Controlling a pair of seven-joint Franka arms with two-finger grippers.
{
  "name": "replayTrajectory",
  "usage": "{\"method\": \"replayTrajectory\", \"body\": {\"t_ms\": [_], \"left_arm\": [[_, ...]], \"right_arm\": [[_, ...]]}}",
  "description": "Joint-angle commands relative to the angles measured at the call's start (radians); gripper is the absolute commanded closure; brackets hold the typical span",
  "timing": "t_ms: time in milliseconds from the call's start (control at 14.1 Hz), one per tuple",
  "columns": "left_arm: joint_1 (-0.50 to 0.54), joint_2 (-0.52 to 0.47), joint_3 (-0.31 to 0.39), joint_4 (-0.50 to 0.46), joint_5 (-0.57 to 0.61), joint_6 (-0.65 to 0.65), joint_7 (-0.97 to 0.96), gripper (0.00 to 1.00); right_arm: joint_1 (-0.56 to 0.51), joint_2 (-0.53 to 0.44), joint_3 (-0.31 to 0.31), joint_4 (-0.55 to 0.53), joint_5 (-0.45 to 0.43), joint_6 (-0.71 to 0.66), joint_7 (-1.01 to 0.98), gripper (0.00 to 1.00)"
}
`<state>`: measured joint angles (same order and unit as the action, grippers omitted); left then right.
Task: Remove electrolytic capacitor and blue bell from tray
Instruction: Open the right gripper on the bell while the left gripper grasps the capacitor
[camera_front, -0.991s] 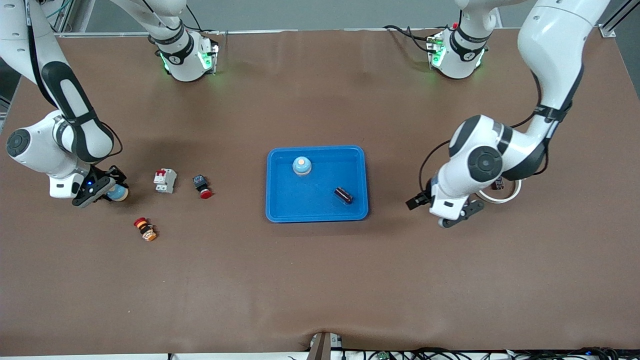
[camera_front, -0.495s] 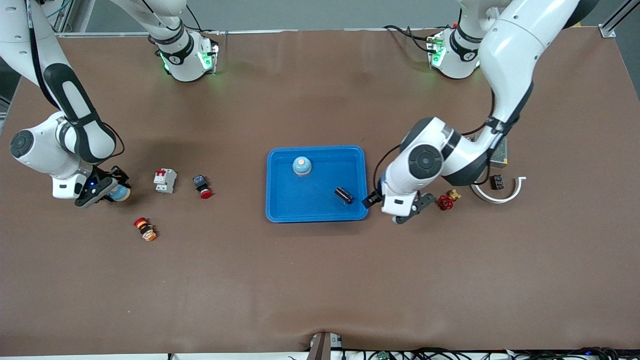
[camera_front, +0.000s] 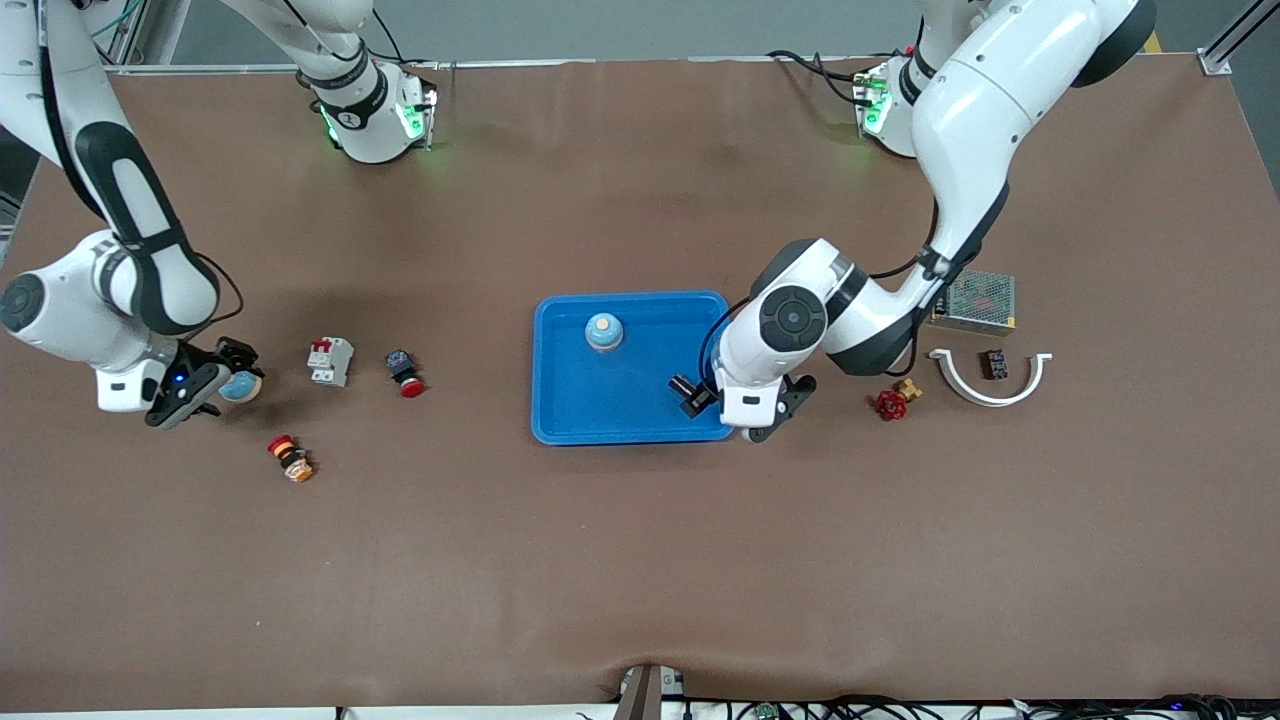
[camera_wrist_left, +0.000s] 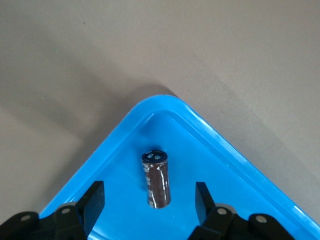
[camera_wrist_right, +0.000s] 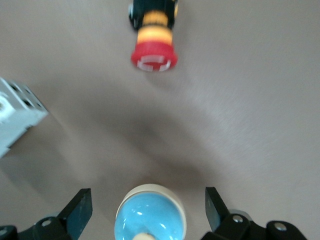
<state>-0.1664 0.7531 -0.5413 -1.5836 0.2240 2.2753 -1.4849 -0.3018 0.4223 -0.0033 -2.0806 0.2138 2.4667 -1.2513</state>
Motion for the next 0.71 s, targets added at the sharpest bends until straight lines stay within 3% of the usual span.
{"method": "replayTrajectory", "body": {"t_ms": [0, 142, 283, 425, 566, 637], "left_arm": [[-0.099, 0.029, 0.081, 0.031, -0.006, 0.035, -0.038, 0.29], [-0.145, 0.041, 0.128, 0.033, -0.011, 0.038, -0.057, 0.32], [-0.156, 0.063, 0.13, 0.045, -0.008, 0.049, -0.075, 0.32], [-0.165, 0.072, 0.132, 0.043, -0.003, 0.069, -0.078, 0.39], [-0.171, 0.084, 0.139, 0.045, -0.003, 0.087, -0.077, 0.46], [-0.174, 0.091, 0.144, 0.045, -0.003, 0.096, -0.074, 0.54]], "right_arm": [[0.016, -0.068, 0.005, 0.132, 0.016, -0.203, 0.039, 0.0], [0.046, -0.083, 0.002, 0.267, -0.017, -0.381, 0.131, 0.0], [0.082, -0.083, 0.006, 0.422, -0.083, -0.558, 0.29, 0.0], [0.147, -0.092, 0.006, 0.54, -0.108, -0.731, 0.491, 0.0], [0.205, -0.128, 0.008, 0.574, -0.106, -0.775, 0.626, 0.0], [0.233, -0.149, 0.008, 0.574, -0.106, -0.779, 0.682, 0.0]]}}
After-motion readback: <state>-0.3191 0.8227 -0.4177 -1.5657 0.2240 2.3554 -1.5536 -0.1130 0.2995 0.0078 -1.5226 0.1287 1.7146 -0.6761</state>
